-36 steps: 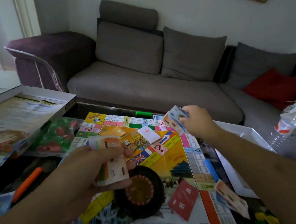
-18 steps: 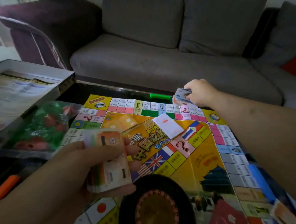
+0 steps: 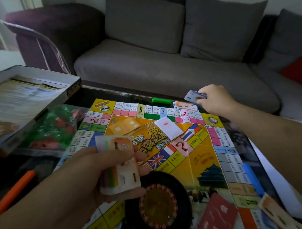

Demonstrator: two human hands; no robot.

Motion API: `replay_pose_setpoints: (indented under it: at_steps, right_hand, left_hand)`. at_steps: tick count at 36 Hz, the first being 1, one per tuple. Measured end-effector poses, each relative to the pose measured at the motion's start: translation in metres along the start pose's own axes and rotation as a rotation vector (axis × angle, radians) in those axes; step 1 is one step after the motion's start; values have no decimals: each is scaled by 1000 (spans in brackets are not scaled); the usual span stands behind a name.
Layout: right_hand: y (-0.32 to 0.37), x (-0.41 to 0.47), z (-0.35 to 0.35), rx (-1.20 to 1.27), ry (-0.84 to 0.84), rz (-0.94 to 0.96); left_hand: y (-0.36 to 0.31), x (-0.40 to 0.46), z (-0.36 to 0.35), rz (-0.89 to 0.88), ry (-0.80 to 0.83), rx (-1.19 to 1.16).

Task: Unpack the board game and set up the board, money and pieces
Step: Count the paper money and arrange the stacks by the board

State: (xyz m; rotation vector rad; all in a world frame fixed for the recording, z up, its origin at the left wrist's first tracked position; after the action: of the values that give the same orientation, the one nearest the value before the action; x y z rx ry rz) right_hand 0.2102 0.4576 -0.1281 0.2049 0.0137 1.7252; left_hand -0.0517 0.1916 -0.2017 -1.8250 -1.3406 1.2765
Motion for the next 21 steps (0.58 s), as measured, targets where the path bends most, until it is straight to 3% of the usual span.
replay_pose_setpoints:
  at_steps: [4, 12, 16, 21]
  right_hand:
    - [19, -61, 36, 202, 38, -3]
    - [110, -247, 62, 1047, 272, -43]
    - [138, -308, 49, 1239, 287, -141]
    - [141, -337, 42, 1248, 185, -222]
  left_hand:
    - [-14, -31, -31, -18, 78, -16]
    - [-30, -81, -39, -68, 21, -51]
    - [-30, -103, -43, -119, -30, 2]
    - [-14, -125, -37, -119, -76, 37]
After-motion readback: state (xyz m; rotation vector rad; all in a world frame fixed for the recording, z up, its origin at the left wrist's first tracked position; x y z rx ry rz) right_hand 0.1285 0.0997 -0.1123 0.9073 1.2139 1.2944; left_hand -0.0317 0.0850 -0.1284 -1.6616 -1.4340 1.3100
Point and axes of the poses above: each hand's wrist, its own x-axis towards the middle knuckle, its own z-axis out of the back of the hand, y = z × x, the point moved 10 cm from there along x, towards the middle knuckle, and after that the axes turned 4 degrees about -x, right-handed, at the moved point
